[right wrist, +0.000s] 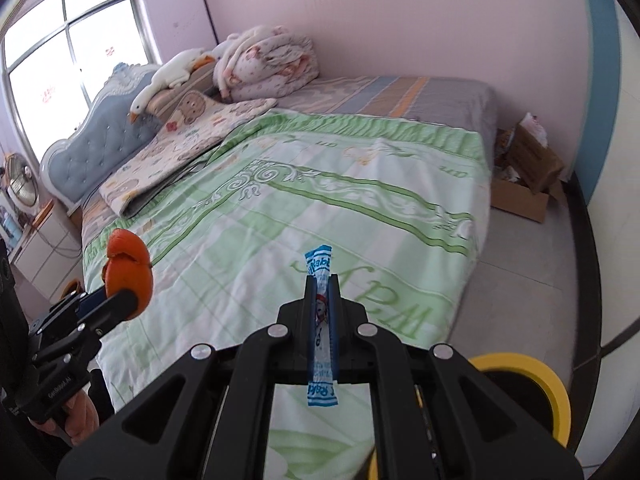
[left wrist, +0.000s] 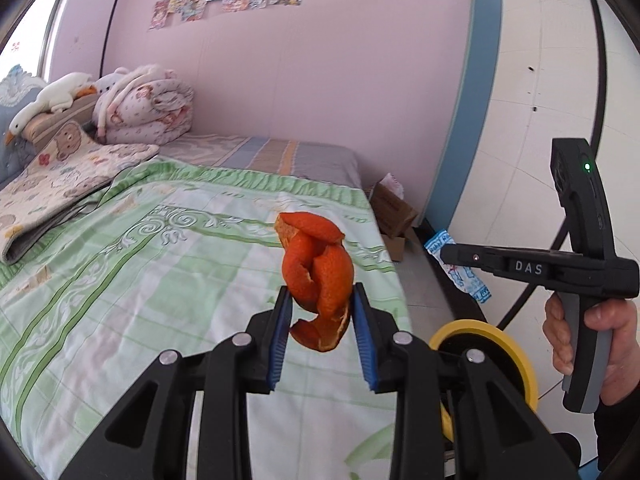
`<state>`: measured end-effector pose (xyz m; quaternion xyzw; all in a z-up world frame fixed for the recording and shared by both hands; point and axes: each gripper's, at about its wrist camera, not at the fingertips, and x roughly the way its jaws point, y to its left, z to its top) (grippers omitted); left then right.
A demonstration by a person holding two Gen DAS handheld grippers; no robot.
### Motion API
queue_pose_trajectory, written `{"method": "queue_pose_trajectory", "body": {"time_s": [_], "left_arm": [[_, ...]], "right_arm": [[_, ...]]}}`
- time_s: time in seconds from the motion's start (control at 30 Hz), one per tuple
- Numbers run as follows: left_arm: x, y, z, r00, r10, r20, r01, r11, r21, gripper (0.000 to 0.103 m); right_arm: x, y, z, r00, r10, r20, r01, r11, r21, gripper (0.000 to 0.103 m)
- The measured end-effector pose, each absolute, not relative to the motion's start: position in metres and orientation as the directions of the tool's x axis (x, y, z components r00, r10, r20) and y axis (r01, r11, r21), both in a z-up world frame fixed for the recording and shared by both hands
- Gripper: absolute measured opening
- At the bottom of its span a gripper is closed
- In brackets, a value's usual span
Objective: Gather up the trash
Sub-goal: 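Carry the blue-white wrapper and orange peel over the bin with both tools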
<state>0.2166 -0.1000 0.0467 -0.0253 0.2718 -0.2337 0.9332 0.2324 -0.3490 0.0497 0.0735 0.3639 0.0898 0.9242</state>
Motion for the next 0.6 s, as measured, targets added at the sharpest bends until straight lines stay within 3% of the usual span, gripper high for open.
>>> {"method": "queue_pose_trajectory", "body": {"time_s": [0.33, 0.6], "left_arm": [[0.184, -0.157, 0.056, 0.707, -0.521, -0.479, 0.528, 0.839, -0.132, 0.028], [0.179, -0.209, 0.046, 0.655, -0.554, -0.513, 0.591, 0.799, -0.109, 0.029]], "right_arm": [[0.16, -0.414, 0.051, 0.764, 0.164, -0.625, -0.01, 0.97, 0.243, 0.005], [0.126, -0.463, 0.037, 0.767, 0.122, -0.63, 0.078, 0.957, 0.28, 0.005]]}}
